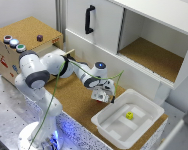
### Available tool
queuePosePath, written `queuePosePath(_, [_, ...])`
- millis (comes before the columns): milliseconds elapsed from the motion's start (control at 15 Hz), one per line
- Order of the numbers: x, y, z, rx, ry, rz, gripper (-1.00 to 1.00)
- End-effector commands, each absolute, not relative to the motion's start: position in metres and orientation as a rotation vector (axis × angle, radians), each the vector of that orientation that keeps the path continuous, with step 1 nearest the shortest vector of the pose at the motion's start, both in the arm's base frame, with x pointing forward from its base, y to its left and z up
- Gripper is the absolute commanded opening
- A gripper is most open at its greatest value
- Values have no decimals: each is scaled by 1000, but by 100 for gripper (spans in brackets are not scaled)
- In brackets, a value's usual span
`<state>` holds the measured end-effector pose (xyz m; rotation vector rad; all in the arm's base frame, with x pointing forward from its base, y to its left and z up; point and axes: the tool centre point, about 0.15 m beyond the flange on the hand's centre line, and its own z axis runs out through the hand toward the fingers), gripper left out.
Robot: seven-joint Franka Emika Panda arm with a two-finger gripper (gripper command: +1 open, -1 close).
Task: Put the grasped pink object inside the box
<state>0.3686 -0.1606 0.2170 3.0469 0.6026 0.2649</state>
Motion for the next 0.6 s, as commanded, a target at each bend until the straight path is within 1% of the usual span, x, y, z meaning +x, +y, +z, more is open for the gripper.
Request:
queuePosePath(0, [384,-175,240,3100,522,321,-100])
queuePosePath(200, [385,-207,302,3073,392,450,-100])
queuePosePath(333, [380,-233,336,3074,277,506,-100])
queuePosePath(400, [375,-252,354,3092,190,566,-100])
queuePosePath(533, [365,-284,377,3128,9,649,-100])
